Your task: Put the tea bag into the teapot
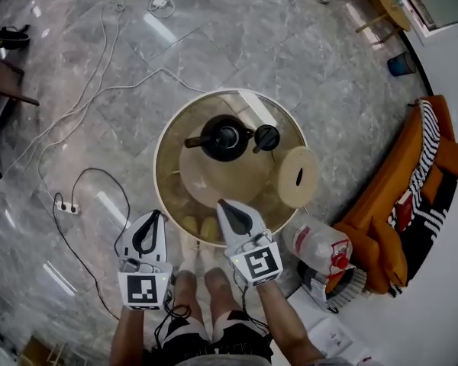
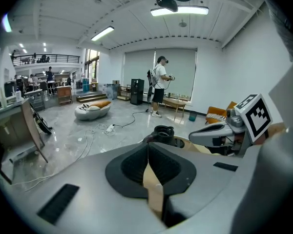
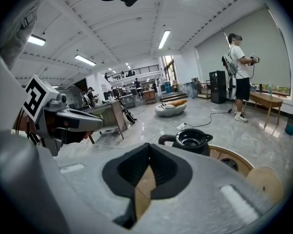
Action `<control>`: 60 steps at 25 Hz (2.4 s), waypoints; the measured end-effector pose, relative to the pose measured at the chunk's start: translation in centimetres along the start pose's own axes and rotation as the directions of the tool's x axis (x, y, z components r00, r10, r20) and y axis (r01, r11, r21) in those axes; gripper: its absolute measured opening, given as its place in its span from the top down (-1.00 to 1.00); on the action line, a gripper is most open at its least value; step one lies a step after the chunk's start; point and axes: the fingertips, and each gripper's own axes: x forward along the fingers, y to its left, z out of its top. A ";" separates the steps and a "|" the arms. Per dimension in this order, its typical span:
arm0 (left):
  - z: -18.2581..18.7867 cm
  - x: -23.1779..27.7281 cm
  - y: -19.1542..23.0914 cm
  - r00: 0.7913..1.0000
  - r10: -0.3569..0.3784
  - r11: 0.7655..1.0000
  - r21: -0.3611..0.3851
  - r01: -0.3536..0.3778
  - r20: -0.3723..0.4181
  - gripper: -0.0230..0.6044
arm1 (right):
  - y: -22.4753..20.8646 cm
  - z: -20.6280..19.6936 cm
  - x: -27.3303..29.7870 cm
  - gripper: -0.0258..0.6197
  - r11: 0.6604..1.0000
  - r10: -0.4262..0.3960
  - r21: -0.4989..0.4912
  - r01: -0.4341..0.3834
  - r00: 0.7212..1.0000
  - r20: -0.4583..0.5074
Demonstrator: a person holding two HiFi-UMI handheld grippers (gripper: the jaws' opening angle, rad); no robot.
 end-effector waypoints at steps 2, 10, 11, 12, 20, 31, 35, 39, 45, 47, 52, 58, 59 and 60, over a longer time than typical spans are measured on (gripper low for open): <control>-1.3 1.0 0.4 1.000 0.000 1.000 -0.003 0.000 -0.009 0.86 | 0.0 -1.6 0.9 0.92 1.000 0.010 -0.003 -0.010 1.000 -0.013; -7.1 4.1 0.7 0.997 -0.004 0.999 -0.051 0.000 -0.073 0.86 | -0.8 -7.1 4.2 0.92 0.999 0.037 -0.007 -0.037 0.997 -0.072; -7.7 4.4 0.7 0.997 -0.001 0.998 -0.061 -0.004 -0.083 0.86 | -1.0 -7.8 4.6 0.92 0.999 0.039 -0.009 -0.040 0.996 -0.075; -8.3 4.7 0.8 0.996 -0.001 0.998 -0.065 -0.005 -0.091 0.86 | -1.2 -8.4 4.9 0.92 0.999 0.041 -0.007 -0.042 0.996 -0.082; -12.6 7.1 1.8 0.992 0.006 0.996 -0.090 -0.018 -0.125 0.86 | -1.7 -13.3 7.6 0.92 0.998 0.064 0.028 -0.061 0.988 -0.143; -16.2 8.8 2.9 0.990 0.016 0.994 -0.106 -0.031 -0.143 0.86 | -3.2 -19.1 11.1 0.57 0.995 0.055 0.087 -0.038 0.979 -0.199; -17.3 9.4 3.2 0.989 0.012 0.996 -0.091 -0.025 -0.144 0.86 | -3.8 -20.7 12.1 0.44 0.994 0.043 0.104 -0.022 0.977 -0.211; -18.3 9.6 3.4 0.987 0.016 0.993 -0.115 -0.035 -0.161 0.86 | -3.7 -21.9 13.0 0.41 0.993 0.052 0.114 -0.027 0.973 -0.223; -19.1 10.1 3.6 0.986 0.012 0.992 -0.118 -0.032 -0.166 0.86 | -3.4 -23.3 14.0 0.41 0.991 0.074 0.125 -0.044 0.966 -0.248; -19.2 10.2 3.7 0.986 0.014 0.991 -0.126 -0.035 -0.168 0.86 | -3.3 -23.7 14.2 0.47 0.991 0.076 0.126 -0.045 0.964 -0.255; -19.6 10.2 4.1 0.985 0.017 0.991 -0.126 -0.039 -0.170 0.86 | -3.3 -24.3 14.2 0.84 0.992 0.063 0.120 -0.032 0.963 -0.262; -20.0 10.1 4.3 0.984 0.019 0.990 -0.133 -0.044 -0.178 0.86 | -3.2 -24.6 14.1 0.89 0.993 0.061 0.113 -0.032 0.963 -0.262; -19.9 10.1 4.3 0.984 0.019 0.990 -0.131 -0.043 -0.177 0.86 | -3.2 -24.5 14.1 0.90 0.993 0.060 0.111 -0.032 0.963 -0.261; -19.9 10.1 4.3 0.984 0.019 0.991 -0.129 -0.042 -0.175 0.86 | -3.2 -24.5 14.1 0.90 0.993 0.059 0.110 -0.032 0.964 -0.259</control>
